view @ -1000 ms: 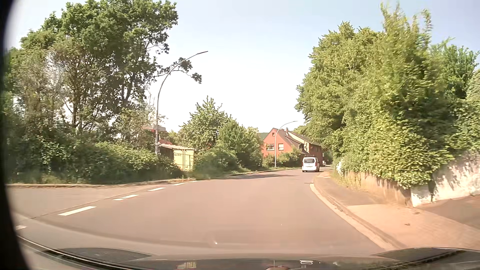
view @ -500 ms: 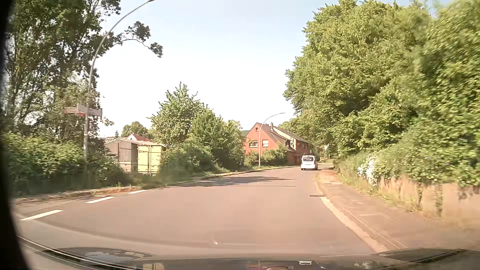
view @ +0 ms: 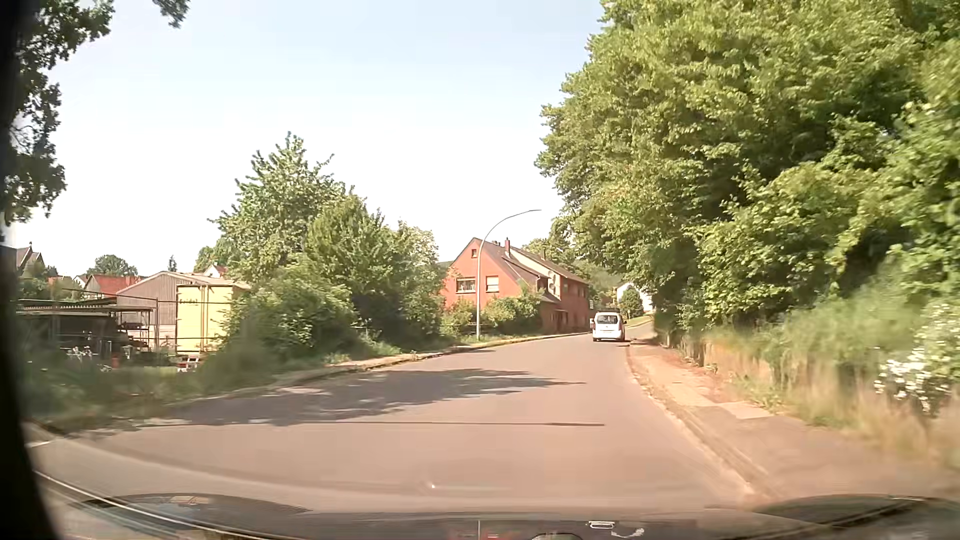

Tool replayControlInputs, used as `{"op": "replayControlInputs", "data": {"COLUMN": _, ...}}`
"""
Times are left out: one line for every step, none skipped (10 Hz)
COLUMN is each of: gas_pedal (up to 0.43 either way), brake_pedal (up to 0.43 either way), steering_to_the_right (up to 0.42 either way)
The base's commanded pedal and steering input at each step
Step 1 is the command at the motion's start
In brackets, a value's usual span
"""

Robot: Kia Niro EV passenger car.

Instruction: Follow the waypoints while adhering to traffic rules and regulations

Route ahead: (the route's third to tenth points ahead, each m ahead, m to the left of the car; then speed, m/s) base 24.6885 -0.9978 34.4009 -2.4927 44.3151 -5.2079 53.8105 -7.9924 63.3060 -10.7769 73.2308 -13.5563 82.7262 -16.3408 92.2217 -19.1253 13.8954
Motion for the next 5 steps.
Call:
{"op": "replayControlInputs", "data": {"gas_pedal": 0.169, "brake_pedal": 0.0, "steering_to_the_right": 0.044}}
{"op": "replayControlInputs", "data": {"gas_pedal": 0.157, "brake_pedal": 0.0, "steering_to_the_right": 0.043}}
{"op": "replayControlInputs", "data": {"gas_pedal": 0.157, "brake_pedal": 0.0, "steering_to_the_right": 0.043}}
{"op": "replayControlInputs", "data": {"gas_pedal": 0.15, "brake_pedal": 0.0, "steering_to_the_right": 0.043}}
{"op": "replayControlInputs", "data": {"gas_pedal": 0.15, "brake_pedal": 0.0, "steering_to_the_right": 0.042}}
